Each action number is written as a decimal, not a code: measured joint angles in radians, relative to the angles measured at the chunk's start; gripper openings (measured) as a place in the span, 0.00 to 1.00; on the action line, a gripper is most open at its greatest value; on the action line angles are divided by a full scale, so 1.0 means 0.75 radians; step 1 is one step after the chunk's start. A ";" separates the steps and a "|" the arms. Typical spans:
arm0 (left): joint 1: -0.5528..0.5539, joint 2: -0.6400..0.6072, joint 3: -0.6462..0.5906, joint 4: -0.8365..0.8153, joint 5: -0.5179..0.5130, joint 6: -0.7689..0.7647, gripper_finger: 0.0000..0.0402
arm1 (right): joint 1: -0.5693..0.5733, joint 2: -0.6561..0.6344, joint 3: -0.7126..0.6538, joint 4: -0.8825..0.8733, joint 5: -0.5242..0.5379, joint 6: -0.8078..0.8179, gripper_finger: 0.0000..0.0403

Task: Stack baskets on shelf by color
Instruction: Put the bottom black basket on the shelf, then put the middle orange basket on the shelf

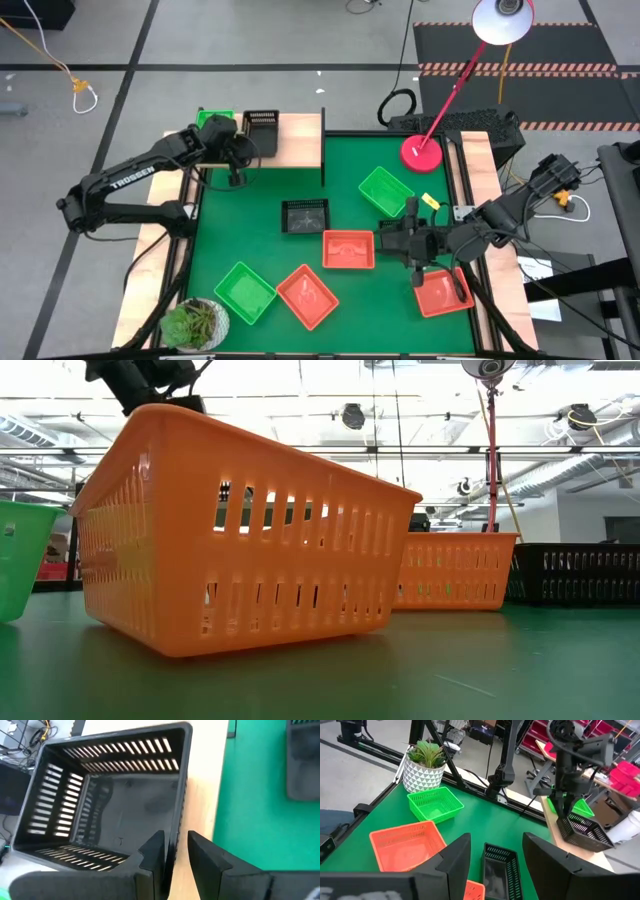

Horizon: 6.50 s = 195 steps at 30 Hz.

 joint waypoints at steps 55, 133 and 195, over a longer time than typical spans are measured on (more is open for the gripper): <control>-0.817 -0.026 0.009 0.402 -0.415 -0.487 0.22 | -0.434 0.261 -0.699 0.196 -0.838 -0.404 0.29; -0.954 -0.281 0.008 0.173 -0.637 -0.602 0.22 | -1.008 1.076 1.184 -0.278 -0.335 -0.159 0.03; -0.954 -0.281 0.008 0.161 -0.636 -0.601 0.22 | -1.088 1.241 1.028 -0.349 -0.521 -0.315 0.12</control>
